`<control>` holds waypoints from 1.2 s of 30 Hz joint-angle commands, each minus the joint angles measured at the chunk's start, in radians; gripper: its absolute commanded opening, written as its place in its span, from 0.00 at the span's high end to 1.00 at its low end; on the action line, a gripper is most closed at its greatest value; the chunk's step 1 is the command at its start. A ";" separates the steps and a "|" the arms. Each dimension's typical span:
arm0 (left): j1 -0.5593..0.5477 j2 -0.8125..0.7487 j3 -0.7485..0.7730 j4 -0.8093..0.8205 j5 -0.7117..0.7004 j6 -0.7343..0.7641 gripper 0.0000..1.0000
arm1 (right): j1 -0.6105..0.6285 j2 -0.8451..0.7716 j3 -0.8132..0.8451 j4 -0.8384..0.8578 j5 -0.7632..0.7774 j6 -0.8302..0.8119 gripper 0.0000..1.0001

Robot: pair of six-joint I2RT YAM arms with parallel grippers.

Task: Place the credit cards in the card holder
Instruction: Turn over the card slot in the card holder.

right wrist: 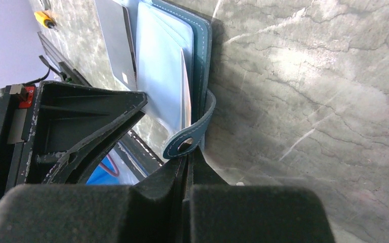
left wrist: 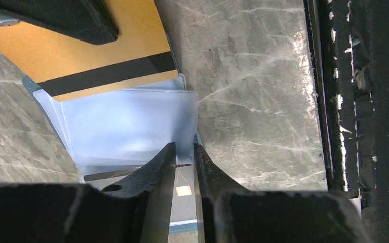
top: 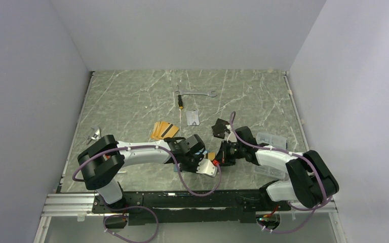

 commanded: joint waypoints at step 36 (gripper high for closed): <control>0.261 -0.119 -0.064 -0.100 -0.026 0.113 0.39 | 0.011 -0.031 -0.095 0.098 0.211 0.118 1.00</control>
